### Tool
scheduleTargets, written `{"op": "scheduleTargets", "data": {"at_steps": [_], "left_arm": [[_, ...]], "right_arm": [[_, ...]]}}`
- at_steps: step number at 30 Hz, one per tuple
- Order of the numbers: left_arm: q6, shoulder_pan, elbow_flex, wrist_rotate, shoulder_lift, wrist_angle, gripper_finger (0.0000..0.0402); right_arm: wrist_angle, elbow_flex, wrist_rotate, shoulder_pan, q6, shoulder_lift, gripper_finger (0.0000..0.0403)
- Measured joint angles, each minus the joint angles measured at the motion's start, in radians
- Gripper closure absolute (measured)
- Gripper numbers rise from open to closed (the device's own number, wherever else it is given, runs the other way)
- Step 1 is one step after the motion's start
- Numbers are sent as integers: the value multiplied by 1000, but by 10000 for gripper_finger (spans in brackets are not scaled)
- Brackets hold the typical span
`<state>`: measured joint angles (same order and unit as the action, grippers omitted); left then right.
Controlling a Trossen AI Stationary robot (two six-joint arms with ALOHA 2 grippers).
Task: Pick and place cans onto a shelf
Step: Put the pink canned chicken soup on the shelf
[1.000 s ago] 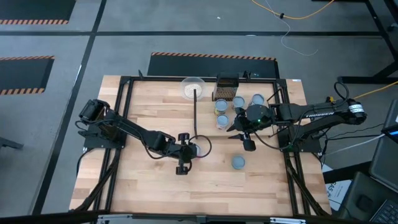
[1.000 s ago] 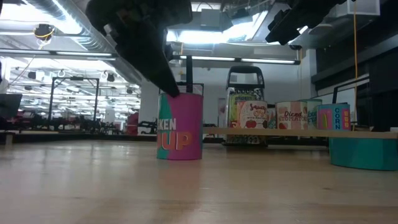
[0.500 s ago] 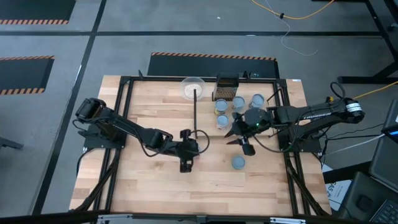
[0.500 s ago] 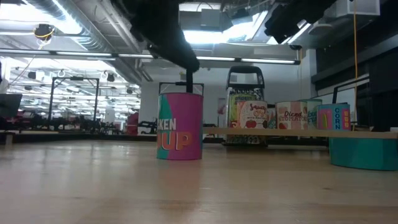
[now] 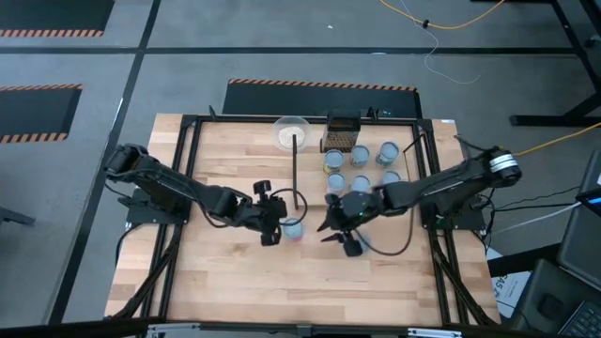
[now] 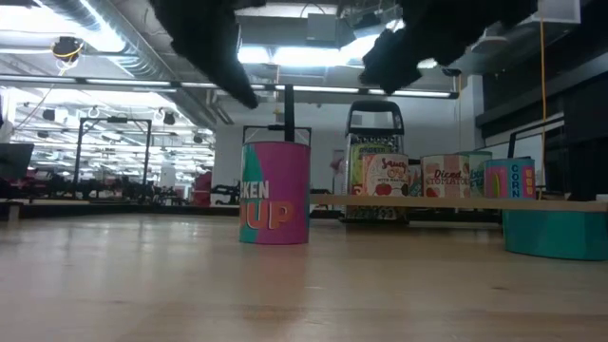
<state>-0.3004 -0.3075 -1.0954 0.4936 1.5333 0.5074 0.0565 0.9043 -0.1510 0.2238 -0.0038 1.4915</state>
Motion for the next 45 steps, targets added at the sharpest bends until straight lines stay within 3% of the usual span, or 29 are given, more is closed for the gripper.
{"op": "scheduleTargets", "data": {"at_steps": [8,14,19,27,35,45], "left_arm": [[-116,15,0,20,77,132,396],[-117,15,0,6,142,105,396],[-112,15,0,-63,179,27,400],[-115,-10,0,-98,185,-2,398],[-117,-55,0,-100,185,-29,397],[-117,-68,1,-119,184,-88,399]], "right_arm": [[-145,0,0,2,0,173,251],[-235,0,1,2,-1,265,251],[-240,0,4,-4,0,287,251],[-239,0,226,-6,0,287,251],[-249,0,260,-5,29,287,251],[-253,0,422,-8,56,287,251]]}}
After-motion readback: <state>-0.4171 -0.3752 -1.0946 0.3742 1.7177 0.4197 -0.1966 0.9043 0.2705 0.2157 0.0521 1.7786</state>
